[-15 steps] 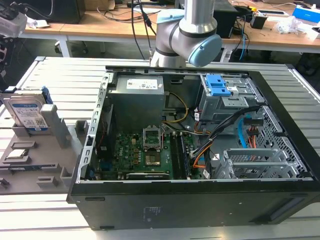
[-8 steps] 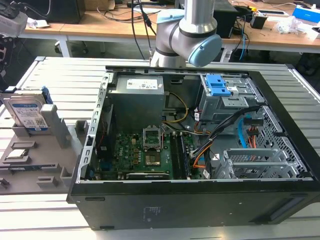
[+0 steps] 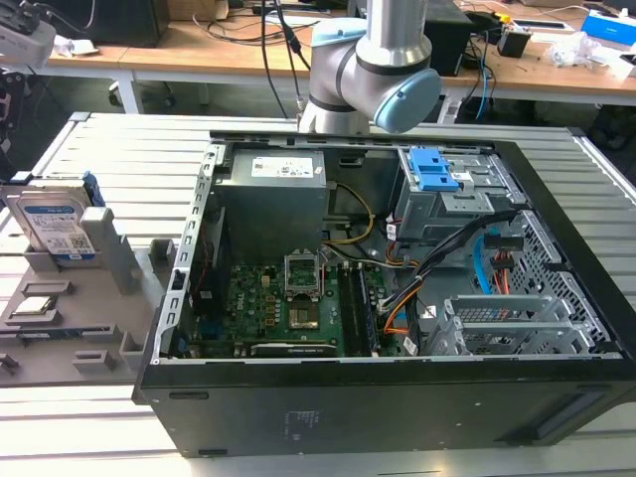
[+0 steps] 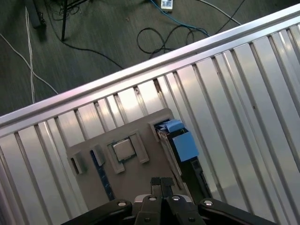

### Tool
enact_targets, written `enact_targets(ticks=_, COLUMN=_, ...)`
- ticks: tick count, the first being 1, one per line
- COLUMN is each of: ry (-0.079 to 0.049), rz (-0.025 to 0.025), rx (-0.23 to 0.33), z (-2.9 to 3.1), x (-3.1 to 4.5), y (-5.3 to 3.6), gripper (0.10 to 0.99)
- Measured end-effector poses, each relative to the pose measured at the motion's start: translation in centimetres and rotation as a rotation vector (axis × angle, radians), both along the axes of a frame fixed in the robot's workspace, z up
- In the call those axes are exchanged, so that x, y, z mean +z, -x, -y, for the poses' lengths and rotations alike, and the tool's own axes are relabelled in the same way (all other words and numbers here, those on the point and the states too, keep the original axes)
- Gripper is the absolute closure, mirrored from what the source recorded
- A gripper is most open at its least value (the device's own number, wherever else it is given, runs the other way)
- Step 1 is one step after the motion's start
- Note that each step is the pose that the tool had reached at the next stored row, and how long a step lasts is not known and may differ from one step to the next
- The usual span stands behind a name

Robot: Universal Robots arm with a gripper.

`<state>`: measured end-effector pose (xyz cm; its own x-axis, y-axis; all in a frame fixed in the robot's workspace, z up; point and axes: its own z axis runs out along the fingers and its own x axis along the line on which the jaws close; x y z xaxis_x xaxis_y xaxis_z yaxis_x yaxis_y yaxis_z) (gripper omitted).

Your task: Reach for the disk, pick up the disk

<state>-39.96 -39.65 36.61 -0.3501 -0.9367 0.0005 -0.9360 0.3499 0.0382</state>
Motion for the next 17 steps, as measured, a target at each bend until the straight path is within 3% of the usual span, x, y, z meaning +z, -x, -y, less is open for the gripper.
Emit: enact_targets(ticks=17, ry=0.0, rz=0.0, rx=0.144, z=0.0, x=0.0, y=0.0, gripper=0.98)
